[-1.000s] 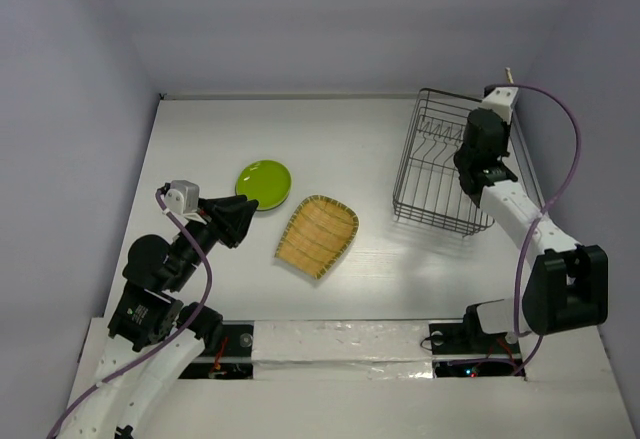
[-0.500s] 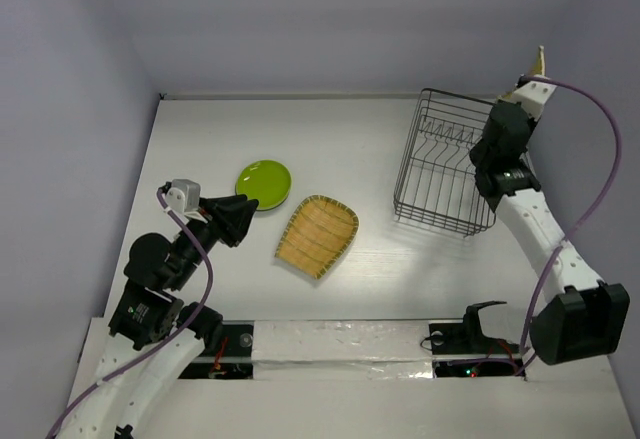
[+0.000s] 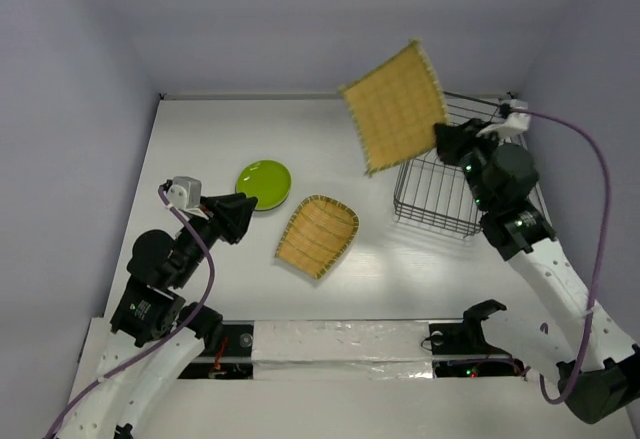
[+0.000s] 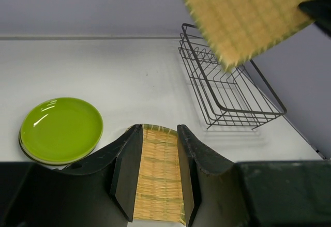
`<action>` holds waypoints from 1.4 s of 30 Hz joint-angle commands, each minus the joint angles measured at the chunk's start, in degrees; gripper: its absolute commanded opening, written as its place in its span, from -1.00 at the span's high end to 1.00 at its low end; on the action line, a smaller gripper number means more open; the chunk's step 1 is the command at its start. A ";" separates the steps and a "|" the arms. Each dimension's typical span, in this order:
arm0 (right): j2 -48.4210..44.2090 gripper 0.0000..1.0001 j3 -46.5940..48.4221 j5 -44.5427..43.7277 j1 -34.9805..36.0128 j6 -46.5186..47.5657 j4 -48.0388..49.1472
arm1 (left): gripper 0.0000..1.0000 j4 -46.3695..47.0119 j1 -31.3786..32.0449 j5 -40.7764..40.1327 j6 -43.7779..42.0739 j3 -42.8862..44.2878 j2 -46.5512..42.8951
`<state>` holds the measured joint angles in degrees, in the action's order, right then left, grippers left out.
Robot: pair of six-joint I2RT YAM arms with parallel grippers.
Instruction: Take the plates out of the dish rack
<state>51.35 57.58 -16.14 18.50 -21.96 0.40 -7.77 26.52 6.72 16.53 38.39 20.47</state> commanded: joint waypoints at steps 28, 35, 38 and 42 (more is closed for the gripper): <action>20.01 1.00 -16.79 31.70 19.82 -21.19 18.49 | 0.41 2.32 -6.57 -1.98 -0.89 2.65 3.17; 21.07 1.00 -20.66 33.37 15.87 -22.17 20.07 | 0.41 2.32 -6.57 -1.62 -0.80 2.57 3.35; 22.65 1.00 -20.49 32.75 15.25 -20.94 18.76 | 0.41 2.41 -6.57 -1.36 -0.89 2.65 3.44; 24.41 0.58 -20.14 31.44 15.25 -19.71 17.09 | 0.40 2.41 -7.10 -1.36 -0.80 2.57 3.35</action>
<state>75.20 36.47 15.86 34.04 -42.28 12.91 -7.77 19.79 4.51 16.32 38.39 23.16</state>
